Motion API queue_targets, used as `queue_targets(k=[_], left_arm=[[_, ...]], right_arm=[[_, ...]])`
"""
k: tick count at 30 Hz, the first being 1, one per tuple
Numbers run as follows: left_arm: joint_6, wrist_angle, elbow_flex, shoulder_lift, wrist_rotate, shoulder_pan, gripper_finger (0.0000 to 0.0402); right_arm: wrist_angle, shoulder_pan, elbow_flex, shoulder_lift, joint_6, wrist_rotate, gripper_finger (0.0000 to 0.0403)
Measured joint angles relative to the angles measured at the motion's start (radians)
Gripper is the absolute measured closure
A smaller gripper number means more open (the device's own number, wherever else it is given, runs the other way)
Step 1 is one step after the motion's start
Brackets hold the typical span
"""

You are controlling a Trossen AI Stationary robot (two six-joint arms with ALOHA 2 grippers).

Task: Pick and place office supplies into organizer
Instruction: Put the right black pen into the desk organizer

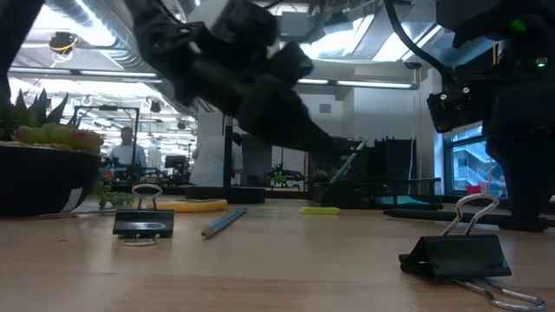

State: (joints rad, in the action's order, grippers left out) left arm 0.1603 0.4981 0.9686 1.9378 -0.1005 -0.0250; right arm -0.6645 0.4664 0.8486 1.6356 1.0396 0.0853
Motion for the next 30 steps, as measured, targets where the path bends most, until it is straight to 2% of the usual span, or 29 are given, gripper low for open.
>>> queue_targets(k=[4,8,15,30], left_arm=[[0.032,-0.009,0.082,0.072,-0.008,-0.001,0.0304],[0.074,-0.074,0.164,0.125,-0.049,0.000,0.0304],[0.124,-0.179,0.275,0.208,-0.053,-0.002,0.0304],[0.152,-0.240,0.322,0.241,-0.052,-0.001,0.0299]], right_arm=[[0.005,0.000,0.000,0.000,-0.001,0.000,0.0352],[0.011,0.000,0.000,0.000,-0.003,0.000,0.0352],[0.016,0.000,0.000,0.000,-0.005,0.000,0.0352],[0.019,0.000,0.000,0.000,-0.005,0.000,0.0352]])
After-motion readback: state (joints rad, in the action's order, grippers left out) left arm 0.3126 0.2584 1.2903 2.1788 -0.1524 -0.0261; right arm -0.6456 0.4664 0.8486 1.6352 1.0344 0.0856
